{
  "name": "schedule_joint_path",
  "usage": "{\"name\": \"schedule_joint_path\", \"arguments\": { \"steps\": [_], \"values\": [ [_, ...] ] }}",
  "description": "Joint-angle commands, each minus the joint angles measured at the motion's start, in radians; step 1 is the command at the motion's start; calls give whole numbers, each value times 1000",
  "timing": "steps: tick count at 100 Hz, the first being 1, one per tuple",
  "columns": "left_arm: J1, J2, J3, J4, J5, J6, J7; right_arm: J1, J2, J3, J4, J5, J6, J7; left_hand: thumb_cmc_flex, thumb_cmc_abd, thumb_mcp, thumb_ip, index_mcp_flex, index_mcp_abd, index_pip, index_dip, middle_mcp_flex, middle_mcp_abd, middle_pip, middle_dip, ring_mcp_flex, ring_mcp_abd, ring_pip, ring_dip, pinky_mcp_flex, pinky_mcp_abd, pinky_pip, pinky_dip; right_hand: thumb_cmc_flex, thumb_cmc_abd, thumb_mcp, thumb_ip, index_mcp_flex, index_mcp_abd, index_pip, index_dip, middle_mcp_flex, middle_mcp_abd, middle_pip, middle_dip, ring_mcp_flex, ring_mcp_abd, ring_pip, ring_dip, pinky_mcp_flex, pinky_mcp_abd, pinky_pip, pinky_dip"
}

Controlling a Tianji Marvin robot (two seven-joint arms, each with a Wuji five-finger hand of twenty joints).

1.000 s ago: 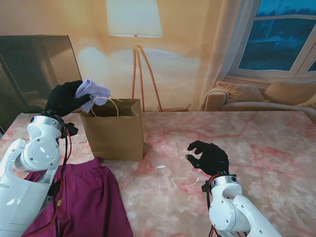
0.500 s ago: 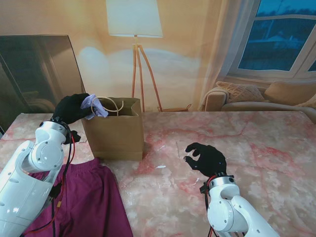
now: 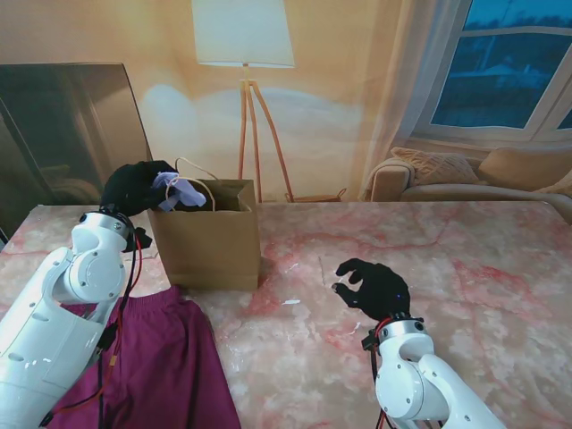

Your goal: Fold the socks and the shorts into the kraft paper bag

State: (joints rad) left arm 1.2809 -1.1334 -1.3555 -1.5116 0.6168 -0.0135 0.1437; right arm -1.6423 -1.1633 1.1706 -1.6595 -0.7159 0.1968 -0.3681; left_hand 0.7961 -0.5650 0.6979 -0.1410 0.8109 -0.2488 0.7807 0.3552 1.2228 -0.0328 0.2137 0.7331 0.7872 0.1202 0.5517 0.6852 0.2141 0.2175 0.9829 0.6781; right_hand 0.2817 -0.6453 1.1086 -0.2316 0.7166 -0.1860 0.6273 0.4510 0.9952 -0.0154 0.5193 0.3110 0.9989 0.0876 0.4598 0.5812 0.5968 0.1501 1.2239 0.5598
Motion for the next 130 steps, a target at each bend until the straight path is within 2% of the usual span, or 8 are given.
{"name": "schedule_joint_path", "arguments": {
  "steps": [1,9,12,30,100,113,123,130],
  "values": [
    [-10,-3,5,9,-1,-8,-2,-5,-5,-2,1,-1,-5,1,1,-27,83,-35,27,7,25,-54,24,-51,-43,-25,-45,-43,-34,-15,-19,-26,-16,-8,-31,24,-12,65,-21,-19,-16,1,-33,-18,12,7,-11,-9,28,18,-11,-2,6,38],
    [-19,3,12,15,13,-7,-20,0,-5,2,4,1,-5,5,-97,-24,176,-35,-60,107,-167,-55,-170,-38,11,-182,-113,-59,-99,-57,-43,-40,-59,-27,-30,23,-11,65,-22,-18,-17,1,-33,-19,12,7,-12,-6,28,18,-11,-2,6,38],
    [-21,5,13,16,19,-5,-32,2,-4,3,5,2,-5,6,-157,-1,226,6,-99,147,-243,-40,-250,-31,25,-313,-147,-61,-127,-76,-59,-44,-82,-34,-30,22,-11,65,-21,-17,-16,1,-33,-18,12,7,-12,-7,28,18,-11,-2,6,38],
    [-34,26,8,-3,17,21,-159,30,-3,-3,24,7,-4,21,-221,-21,198,12,-292,248,-441,-103,-535,24,-41,-408,-323,-65,-272,-190,-157,-53,-259,-98,-30,20,-12,65,-20,-18,-15,1,-33,-18,12,7,-11,-9,29,18,-11,-2,6,37],
    [-65,58,-46,-37,25,-15,-311,179,-16,-83,124,56,-5,36,-384,-44,193,-23,-215,251,-458,-47,-570,67,-55,-409,-342,-46,-321,-221,-164,-42,-378,-96,-43,38,-21,66,-15,-17,-15,2,-32,-15,12,8,-15,-5,29,17,-16,0,7,38],
    [-72,63,-42,-43,26,-2,-342,178,-19,-87,129,62,-15,26,-345,-80,207,-23,-227,204,-296,123,-572,69,-52,-385,-349,-47,-327,-219,-163,-46,-393,-86,-59,70,-32,71,-11,-17,-16,1,-30,-15,13,8,-15,-4,30,17,-17,-1,8,39],
    [-79,68,-34,-48,37,17,-373,177,-19,-87,133,64,-19,20,-346,-125,236,-30,-371,136,13,441,-601,81,-37,-342,-367,-40,-325,-210,-163,-53,-393,-84,-57,69,-34,74,-12,-16,-17,1,-30,-14,12,8,-15,-3,30,17,-16,-1,9,39],
    [-85,68,-29,-38,47,10,-364,178,-20,-88,138,66,-22,18,-343,-160,255,-35,-324,42,181,601,-567,73,-27,-325,-356,-34,-321,-208,-156,-43,-382,-82,-56,69,-34,75,-11,-16,-17,1,-28,-14,12,8,-15,-5,30,17,-16,-1,9,38]
  ]
}}
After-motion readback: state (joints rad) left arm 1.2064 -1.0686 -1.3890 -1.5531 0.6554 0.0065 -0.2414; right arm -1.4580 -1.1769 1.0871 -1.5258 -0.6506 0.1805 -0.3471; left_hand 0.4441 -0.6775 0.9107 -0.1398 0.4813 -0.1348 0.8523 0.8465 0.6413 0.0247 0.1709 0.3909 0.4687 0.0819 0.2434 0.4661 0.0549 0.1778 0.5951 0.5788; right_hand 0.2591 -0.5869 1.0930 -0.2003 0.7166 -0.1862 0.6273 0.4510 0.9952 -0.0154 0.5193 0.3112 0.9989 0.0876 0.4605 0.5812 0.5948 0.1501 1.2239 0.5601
